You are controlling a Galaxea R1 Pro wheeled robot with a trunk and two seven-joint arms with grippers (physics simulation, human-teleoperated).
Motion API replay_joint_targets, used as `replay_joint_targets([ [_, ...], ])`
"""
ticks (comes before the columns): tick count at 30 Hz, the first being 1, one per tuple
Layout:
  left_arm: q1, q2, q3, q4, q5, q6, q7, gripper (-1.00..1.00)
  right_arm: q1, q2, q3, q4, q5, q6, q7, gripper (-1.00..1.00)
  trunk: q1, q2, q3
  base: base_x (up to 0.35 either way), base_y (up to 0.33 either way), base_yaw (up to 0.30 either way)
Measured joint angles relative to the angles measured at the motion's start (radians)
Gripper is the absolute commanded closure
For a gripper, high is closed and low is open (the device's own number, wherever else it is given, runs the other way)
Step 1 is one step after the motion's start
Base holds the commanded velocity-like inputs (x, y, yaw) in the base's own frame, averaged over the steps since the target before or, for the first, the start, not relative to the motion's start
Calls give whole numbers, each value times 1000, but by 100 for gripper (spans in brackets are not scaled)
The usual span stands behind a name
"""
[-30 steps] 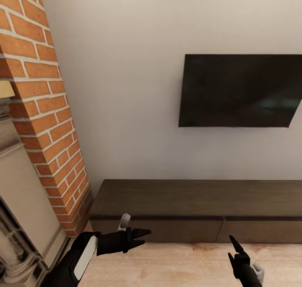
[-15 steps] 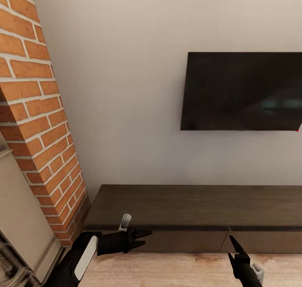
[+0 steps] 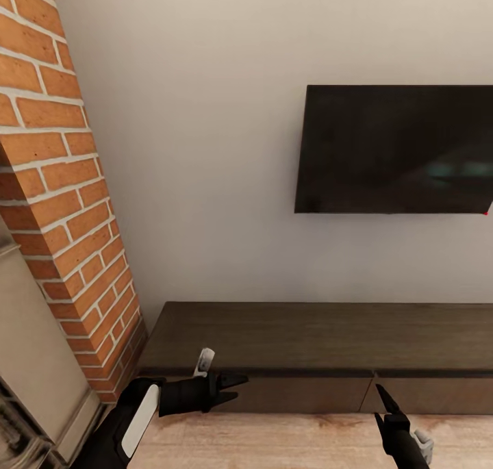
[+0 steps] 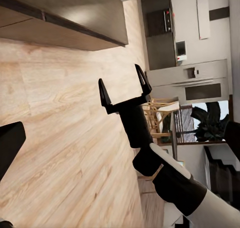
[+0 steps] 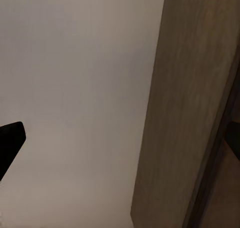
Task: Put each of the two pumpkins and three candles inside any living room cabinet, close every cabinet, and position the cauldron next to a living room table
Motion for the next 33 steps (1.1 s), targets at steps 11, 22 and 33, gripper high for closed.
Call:
replay_joint_targets([
  [11, 0, 7, -15, 3, -5, -1, -145, -100, 0, 0, 1, 0, 0, -2, 178, -100, 15, -28, -12, 0, 0, 0],
  [22, 0, 4, -42, 0, -2, -1, -151, -100, 0, 0, 2, 0, 2, -2, 200, -100, 57, -105, -47, 0, 0, 0],
  [33, 0, 4, -43, 0, -4, -1, -151, -100, 0, 0, 3, 0, 5, -3, 193, -100, 100, -182, -81, 0, 0, 0],
])
